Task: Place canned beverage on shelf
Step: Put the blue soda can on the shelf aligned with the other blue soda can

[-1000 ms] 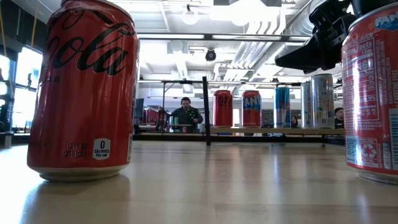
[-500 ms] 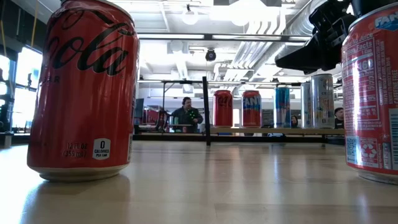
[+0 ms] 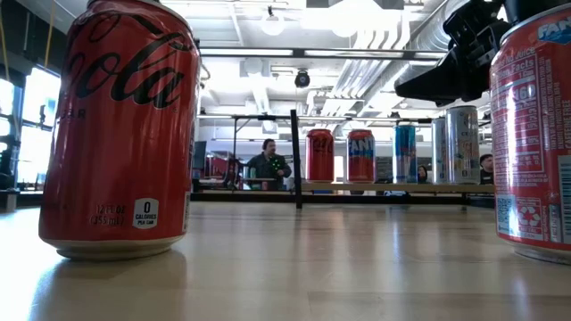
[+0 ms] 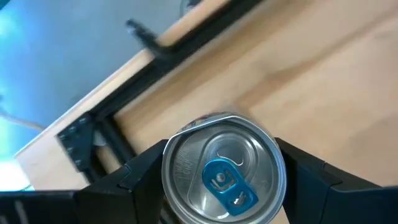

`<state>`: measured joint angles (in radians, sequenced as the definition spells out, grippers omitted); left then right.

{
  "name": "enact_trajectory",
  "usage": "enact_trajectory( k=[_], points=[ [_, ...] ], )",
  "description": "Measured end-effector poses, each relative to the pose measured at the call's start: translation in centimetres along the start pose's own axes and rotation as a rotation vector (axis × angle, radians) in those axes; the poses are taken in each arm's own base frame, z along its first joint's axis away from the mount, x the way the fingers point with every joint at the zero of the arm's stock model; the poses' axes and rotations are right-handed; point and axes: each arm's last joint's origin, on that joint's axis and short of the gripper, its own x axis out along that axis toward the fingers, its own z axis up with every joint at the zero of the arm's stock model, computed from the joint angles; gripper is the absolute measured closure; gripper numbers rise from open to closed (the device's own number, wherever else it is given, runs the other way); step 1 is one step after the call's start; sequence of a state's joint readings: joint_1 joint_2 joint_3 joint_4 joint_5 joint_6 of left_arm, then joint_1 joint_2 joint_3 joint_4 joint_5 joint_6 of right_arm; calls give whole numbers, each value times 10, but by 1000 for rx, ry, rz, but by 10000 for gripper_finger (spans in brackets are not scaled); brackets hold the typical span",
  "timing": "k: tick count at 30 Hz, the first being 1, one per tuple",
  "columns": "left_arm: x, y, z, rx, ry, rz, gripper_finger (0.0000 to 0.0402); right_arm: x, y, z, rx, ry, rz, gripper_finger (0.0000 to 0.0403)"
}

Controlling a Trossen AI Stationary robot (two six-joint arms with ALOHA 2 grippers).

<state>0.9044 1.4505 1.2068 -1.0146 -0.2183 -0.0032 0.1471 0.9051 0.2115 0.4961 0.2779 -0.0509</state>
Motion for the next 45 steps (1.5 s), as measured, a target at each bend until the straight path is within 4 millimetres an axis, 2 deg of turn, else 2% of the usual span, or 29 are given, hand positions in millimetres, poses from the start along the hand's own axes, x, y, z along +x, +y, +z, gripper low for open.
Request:
enact_trajectory(
  k=[8,19,24,30,37,43,45],
  points=[
    [-43,-53,-20,93,-101,-122,171,0,0,-1,0,7,0,403],
    [-68,-149,-47,236,-192,-308,171,0,0,-5,33,51,-4,403],
    [-66,-190,-56,281,-219,-380,171,0,0,-6,28,56,-7,403],
    [-53,-233,-60,384,-225,-467,171,0,0,-5,28,52,-9,403],
    [-44,-259,-44,459,-213,-424,171,0,0,-5,29,52,-9,403],
    [-40,-280,-39,531,-213,-418,171,0,0,-6,27,57,-9,403],
    [-39,-283,-39,550,-214,-417,154,0,0,-6,27,58,-10,403]
  ],
)
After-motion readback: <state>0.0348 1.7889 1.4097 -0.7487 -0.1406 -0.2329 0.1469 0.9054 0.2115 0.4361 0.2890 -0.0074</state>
